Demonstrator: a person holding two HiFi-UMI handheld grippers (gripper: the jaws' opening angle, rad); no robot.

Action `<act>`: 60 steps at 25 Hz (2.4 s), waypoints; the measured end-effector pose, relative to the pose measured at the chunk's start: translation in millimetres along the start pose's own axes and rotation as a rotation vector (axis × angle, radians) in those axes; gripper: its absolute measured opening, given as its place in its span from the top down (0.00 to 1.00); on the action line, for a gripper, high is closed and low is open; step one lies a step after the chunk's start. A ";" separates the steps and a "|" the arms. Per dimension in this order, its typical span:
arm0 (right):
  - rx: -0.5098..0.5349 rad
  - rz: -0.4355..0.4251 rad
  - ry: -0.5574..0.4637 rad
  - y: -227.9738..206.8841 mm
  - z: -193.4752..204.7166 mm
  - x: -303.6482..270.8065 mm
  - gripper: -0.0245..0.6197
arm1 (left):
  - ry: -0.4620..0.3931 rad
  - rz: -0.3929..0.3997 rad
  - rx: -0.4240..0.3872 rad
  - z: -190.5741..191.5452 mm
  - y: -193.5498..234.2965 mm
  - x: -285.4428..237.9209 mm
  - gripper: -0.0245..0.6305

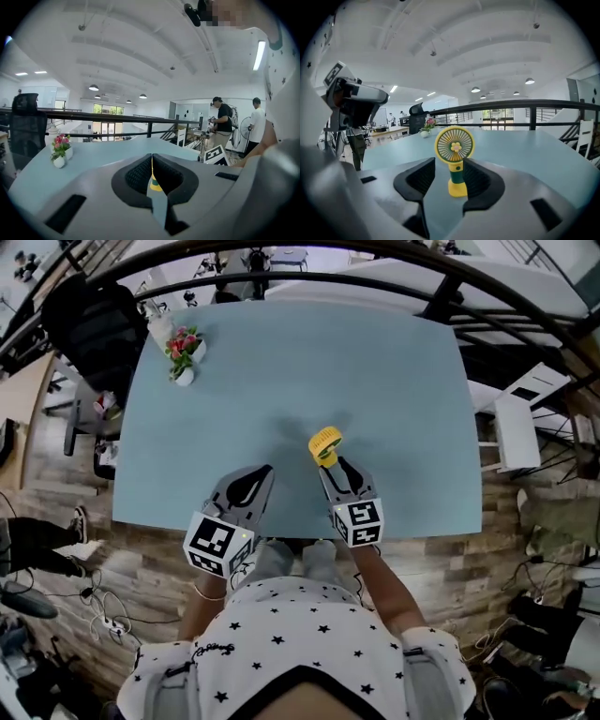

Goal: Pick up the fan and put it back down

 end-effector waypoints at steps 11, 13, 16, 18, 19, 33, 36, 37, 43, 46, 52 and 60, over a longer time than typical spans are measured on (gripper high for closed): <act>0.068 0.003 0.077 -10.2 26.2 -39.9 0.65 | 0.038 -0.106 0.045 20.6 6.6 11.3 0.92; 0.073 0.010 0.072 -11.7 27.4 -44.6 0.65 | 0.045 -0.117 0.059 25.7 7.8 14.2 0.92; 0.099 0.036 0.067 -16.0 28.4 -49.6 0.65 | 0.038 -0.116 0.116 31.6 7.8 19.6 0.92; 0.113 0.050 0.066 -18.0 30.0 -53.7 0.66 | 0.029 -0.121 0.150 33.6 10.4 24.8 0.92; 0.115 0.051 0.063 -18.2 29.4 -55.6 0.66 | 0.028 -0.131 0.154 34.0 12.7 27.3 0.92; 0.128 0.050 0.057 -14.4 30.3 -72.2 0.70 | 0.044 -0.177 0.140 37.7 24.2 34.9 0.92; 0.118 0.056 0.047 -14.6 29.8 -68.8 0.71 | 0.045 -0.182 0.131 35.9 24.9 36.0 0.92; 0.114 0.056 0.045 -14.5 29.3 -67.7 0.71 | 0.044 -0.183 0.128 35.3 25.5 35.8 0.92; 0.089 0.062 0.017 -11.1 25.5 -56.0 0.71 | 0.047 -0.172 0.117 35.5 24.1 34.8 0.92; 0.085 0.072 0.001 -13.1 17.9 -48.9 0.71 | 0.044 -0.164 0.112 33.5 22.3 32.0 0.92; 0.080 0.091 -0.030 -17.4 -1.1 -31.6 0.71 | 0.025 -0.136 0.098 25.7 18.9 25.0 0.92; 0.073 0.111 -0.075 -21.9 -29.0 -5.5 0.71 | -0.003 -0.091 0.078 11.8 14.2 14.0 0.92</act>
Point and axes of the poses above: the fingertips, and each gripper's own axes: x backward along the fingers, y to its left, z out of its underside, the point moved 2 cm from there along x, backward along the fingers, and after that the axes turned 3 degrees about y, right-handed, at the moved point
